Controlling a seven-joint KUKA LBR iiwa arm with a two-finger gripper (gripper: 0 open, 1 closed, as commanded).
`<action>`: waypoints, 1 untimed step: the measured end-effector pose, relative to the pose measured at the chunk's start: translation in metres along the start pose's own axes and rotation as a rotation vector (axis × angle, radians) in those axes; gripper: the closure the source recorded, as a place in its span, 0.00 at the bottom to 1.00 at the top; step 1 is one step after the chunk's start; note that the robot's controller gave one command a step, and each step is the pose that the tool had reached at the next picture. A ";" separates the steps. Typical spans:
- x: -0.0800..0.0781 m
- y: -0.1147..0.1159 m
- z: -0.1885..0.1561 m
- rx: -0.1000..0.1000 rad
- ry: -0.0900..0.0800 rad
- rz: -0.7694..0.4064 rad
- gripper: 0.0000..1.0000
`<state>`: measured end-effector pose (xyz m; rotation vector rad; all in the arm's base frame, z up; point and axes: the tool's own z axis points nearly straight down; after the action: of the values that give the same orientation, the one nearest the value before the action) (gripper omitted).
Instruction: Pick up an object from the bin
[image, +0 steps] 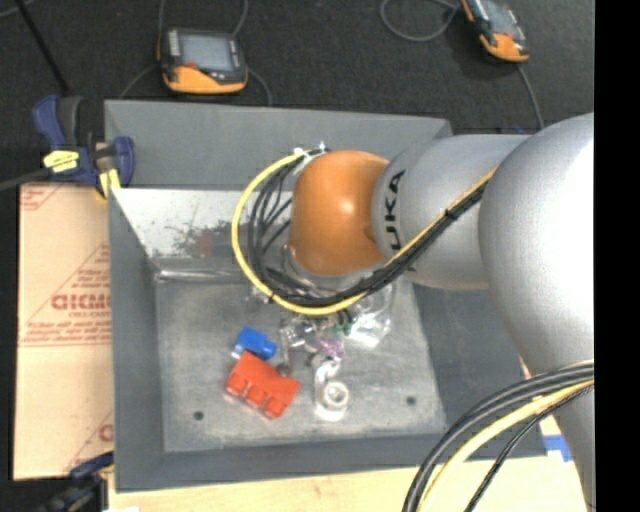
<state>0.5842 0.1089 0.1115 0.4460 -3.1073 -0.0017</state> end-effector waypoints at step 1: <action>-0.008 0.007 0.038 0.005 0.000 -0.359 0.00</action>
Offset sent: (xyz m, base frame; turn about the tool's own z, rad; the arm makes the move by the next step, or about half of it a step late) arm 0.0042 0.0106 -0.0415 -0.3598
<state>0.5903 0.1179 0.0732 0.9937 -2.9791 0.0045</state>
